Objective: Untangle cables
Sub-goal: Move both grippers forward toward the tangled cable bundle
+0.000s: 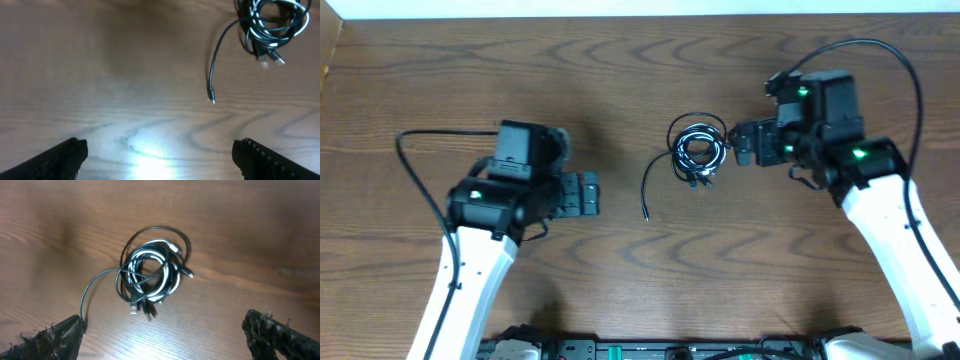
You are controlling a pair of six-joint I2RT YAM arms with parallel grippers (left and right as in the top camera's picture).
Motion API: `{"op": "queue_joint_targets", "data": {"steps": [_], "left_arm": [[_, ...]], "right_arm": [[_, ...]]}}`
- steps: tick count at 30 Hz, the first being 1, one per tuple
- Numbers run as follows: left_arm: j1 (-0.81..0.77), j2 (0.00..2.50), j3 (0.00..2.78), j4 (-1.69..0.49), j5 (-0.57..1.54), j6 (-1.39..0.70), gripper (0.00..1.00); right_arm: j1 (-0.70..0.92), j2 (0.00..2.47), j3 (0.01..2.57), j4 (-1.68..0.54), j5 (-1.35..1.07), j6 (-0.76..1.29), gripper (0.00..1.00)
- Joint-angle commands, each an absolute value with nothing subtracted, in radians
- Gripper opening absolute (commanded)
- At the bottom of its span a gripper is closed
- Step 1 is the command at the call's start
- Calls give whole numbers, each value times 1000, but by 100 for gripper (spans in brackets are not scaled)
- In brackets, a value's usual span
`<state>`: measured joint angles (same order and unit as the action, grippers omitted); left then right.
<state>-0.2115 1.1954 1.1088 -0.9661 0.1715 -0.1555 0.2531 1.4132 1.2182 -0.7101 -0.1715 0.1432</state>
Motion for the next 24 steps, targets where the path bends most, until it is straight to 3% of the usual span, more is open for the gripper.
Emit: {"op": "queue_joint_targets", "data": {"steps": [1, 6, 9, 10, 12, 17, 18, 19, 22, 24], "left_arm": [[-292, 1195, 1126, -955, 77, -135, 97], [-339, 1195, 1121, -963, 78, -186, 98], [-339, 1195, 1118, -963, 78, -186, 98], [-339, 1195, 1116, -963, 78, -186, 98], [-339, 1195, 1117, -963, 78, -186, 98], [-339, 1195, 1116, -963, 78, -186, 98], [-339, 1195, 1116, -963, 78, -186, 98], [-339, 1195, 1116, -963, 78, -185, 98], [-339, 1195, 1116, -962, 78, -185, 98], [-339, 1196, 1116, -950, 78, -186, 98]], "right_arm": [[289, 1483, 1353, -780, -57, 181, 99], [312, 1674, 1387, -717, -57, 401, 90], [352, 1752, 1387, -680, -59, 450, 90], [383, 1816, 1387, -656, -50, 466, 82], [395, 1887, 1387, -654, -25, 565, 77], [406, 1988, 1387, -649, -28, 647, 44], [408, 2000, 1387, -661, -30, 650, 14], [408, 2000, 1387, -668, -29, 650, 1], [405, 1938, 1404, -701, -88, 564, 1], [405, 1837, 1458, -788, -202, 400, 1]]}}
